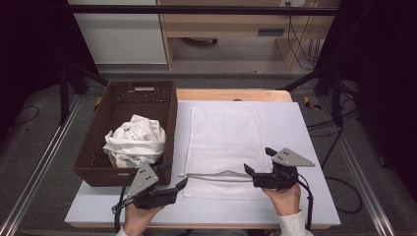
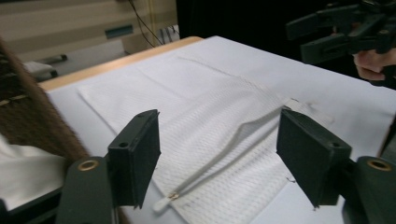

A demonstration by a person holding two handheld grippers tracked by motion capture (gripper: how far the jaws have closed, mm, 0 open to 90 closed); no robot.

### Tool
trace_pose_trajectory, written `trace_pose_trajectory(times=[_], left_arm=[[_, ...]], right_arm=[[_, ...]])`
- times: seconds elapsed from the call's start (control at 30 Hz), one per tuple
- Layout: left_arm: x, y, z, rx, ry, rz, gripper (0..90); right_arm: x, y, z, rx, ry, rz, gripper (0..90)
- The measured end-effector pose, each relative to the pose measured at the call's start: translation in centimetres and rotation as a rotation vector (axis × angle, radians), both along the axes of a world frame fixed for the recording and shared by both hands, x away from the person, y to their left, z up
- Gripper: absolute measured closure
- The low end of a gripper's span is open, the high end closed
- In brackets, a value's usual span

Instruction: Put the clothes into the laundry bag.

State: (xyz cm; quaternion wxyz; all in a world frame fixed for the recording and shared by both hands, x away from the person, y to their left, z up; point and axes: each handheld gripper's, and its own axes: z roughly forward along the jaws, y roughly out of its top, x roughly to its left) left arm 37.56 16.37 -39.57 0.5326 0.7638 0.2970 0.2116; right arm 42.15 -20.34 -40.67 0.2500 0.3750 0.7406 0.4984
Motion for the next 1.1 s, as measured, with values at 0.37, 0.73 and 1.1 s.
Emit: trace_pose_trajectory(times=[0.37, 0.73, 1.1], left_arm=[[1.5, -4.0, -4.6, 0.110, 0.138, -0.101, 46.2], [3.0, -6.5, -7.6, 0.191, 0.239, -0.151, 66.6], [3.3, -7.4, -8.9, 0.246, 0.269, -0.166, 84.6]], right_arm=[[1.3, 3.2, -3.4, -0.103, 0.132, 0.072, 17.4], [2.5, 4.8, -6.2, -0.217, 0.227, 0.094, 32.3], [3.6, 5.1, -7.1, -0.256, 0.259, 0.089, 55.8]])
